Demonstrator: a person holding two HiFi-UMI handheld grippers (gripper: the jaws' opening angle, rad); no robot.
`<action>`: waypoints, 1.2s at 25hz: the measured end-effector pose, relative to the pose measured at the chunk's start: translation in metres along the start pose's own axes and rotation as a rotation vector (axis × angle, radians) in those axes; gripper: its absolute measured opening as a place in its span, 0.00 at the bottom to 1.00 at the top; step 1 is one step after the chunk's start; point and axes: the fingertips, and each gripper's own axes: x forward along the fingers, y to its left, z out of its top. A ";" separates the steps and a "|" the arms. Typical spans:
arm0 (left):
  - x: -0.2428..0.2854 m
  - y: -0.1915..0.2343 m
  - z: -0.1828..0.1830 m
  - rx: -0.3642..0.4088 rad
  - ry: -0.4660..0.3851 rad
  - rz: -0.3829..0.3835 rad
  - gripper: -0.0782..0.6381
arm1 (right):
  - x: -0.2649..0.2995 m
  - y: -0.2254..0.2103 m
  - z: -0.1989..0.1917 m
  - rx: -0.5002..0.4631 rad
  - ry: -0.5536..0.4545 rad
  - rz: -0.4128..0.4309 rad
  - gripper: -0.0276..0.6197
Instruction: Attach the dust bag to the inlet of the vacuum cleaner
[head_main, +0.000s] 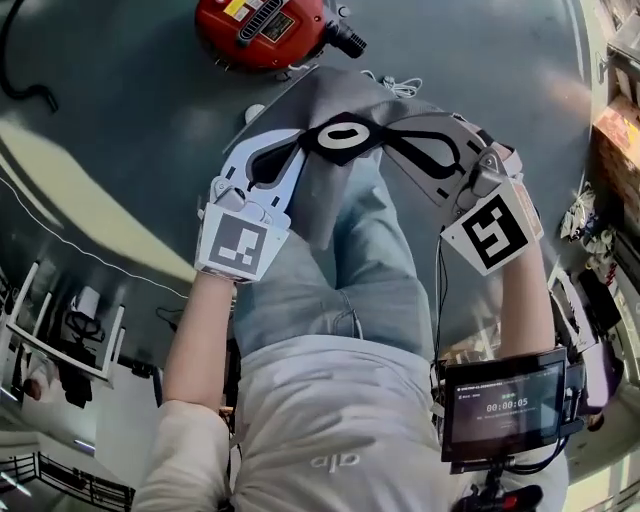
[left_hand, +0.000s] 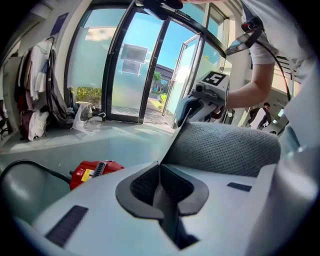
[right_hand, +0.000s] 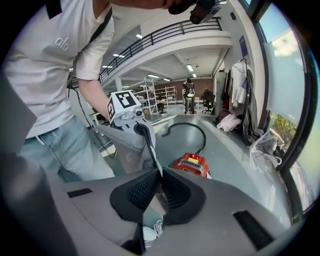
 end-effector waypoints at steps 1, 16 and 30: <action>0.014 -0.001 -0.014 0.001 0.008 -0.007 0.12 | 0.010 0.001 -0.018 0.017 0.004 0.002 0.07; 0.197 0.010 -0.154 -0.124 0.061 0.092 0.12 | 0.108 -0.042 -0.223 0.063 0.032 0.064 0.07; 0.288 0.067 -0.217 -0.300 -0.029 0.237 0.12 | 0.190 -0.114 -0.294 -0.071 0.119 0.142 0.07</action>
